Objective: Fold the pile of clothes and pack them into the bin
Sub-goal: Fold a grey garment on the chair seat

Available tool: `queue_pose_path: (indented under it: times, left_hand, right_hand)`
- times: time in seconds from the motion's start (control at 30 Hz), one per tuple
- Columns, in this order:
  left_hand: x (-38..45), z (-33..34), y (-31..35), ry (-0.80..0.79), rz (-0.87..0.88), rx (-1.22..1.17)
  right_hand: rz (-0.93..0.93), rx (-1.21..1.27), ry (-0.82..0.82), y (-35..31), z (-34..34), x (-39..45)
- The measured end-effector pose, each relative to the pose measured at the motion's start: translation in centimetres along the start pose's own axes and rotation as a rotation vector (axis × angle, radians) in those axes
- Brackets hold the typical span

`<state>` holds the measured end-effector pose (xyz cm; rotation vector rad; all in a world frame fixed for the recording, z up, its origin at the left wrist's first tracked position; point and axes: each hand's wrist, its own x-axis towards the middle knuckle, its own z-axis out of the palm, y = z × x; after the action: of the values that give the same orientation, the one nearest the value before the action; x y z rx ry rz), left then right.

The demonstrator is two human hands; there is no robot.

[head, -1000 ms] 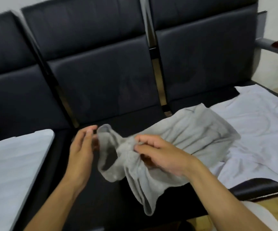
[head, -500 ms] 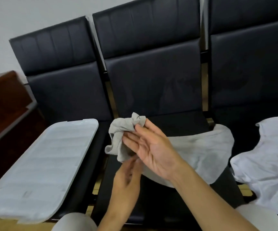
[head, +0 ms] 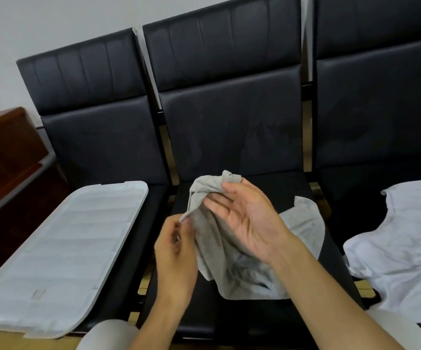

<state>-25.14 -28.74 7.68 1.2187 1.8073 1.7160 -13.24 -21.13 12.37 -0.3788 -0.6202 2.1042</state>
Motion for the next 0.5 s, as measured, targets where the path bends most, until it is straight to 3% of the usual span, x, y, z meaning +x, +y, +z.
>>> queue_pose_path:
  times: [0.1, 0.2, 0.27, 0.3, 0.37, 0.43, 0.5]
  left_hand:
    - [0.4, -0.7, 0.2, 0.122, 0.068, 0.052]
    - [1.2, -1.0, 0.8, 0.127, 0.107, 0.057]
    - [1.7, -0.9, 1.8, 0.089, 0.153, 0.074]
    - [1.8, -0.8, 2.5, 0.048, 0.186, 0.089]
    - [2.1, -0.7, 3.7, -0.100, 0.262, 0.127]
    - [2.3, -0.5, 4.9, -0.344, 0.307, 0.127]
    - [2.4, -0.4, 5.6, -0.508, 0.327, 0.147]
  right_hand:
    - [-0.060, -0.228, 0.173, -1.2, -1.1, 0.3]
    - [-0.068, -0.861, 0.432, -1.9, -2.6, 0.3]
    - [-0.231, -1.253, 0.463, -2.0, -3.4, 0.0]
    - [-0.330, -1.331, 0.370, -2.2, -3.6, -0.2]
    - [-0.381, -1.297, 0.015, -2.3, -3.4, -0.7]
    - [-0.260, -1.229, -0.277, -2.4, -2.6, -1.3]
    - [-0.158, -1.200, -0.396, -2.3, -2.3, -1.5]
